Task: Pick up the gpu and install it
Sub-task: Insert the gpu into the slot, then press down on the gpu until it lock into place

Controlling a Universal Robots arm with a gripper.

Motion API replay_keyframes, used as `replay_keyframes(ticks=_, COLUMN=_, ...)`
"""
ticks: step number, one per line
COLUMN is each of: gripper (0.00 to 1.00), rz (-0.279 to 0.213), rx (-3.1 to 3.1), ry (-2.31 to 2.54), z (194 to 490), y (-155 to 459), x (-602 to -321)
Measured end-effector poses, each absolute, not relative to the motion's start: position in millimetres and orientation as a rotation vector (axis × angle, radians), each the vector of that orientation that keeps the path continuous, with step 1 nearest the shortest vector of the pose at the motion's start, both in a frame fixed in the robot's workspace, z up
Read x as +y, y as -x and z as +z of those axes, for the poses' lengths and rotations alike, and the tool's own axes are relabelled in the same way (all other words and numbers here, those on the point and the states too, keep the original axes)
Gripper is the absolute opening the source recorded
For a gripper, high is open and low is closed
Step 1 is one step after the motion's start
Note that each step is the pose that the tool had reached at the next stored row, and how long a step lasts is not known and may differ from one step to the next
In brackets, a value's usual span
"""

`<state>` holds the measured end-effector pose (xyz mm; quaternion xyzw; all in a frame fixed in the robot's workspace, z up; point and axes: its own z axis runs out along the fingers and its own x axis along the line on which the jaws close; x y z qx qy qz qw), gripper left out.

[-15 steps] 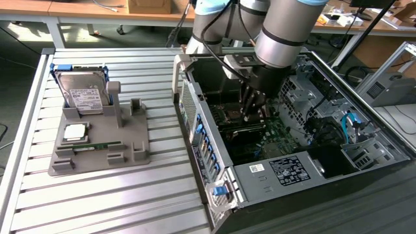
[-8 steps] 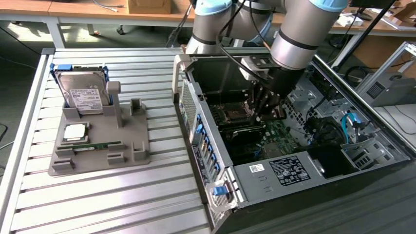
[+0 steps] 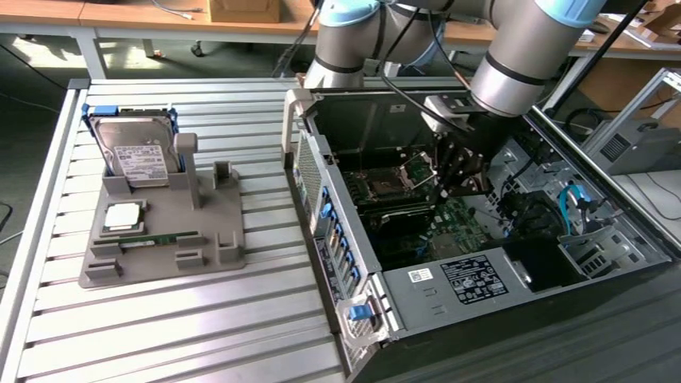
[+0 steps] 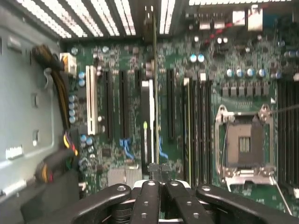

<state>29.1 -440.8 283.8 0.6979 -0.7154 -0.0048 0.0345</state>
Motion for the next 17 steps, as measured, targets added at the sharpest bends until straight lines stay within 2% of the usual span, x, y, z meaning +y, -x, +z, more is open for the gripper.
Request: replay_keyframes(ticks=17, gripper=0.11, rz=-0.017, rx=-2.196, ry=-2.147, z=281.2, y=-31.2, x=-440.8)
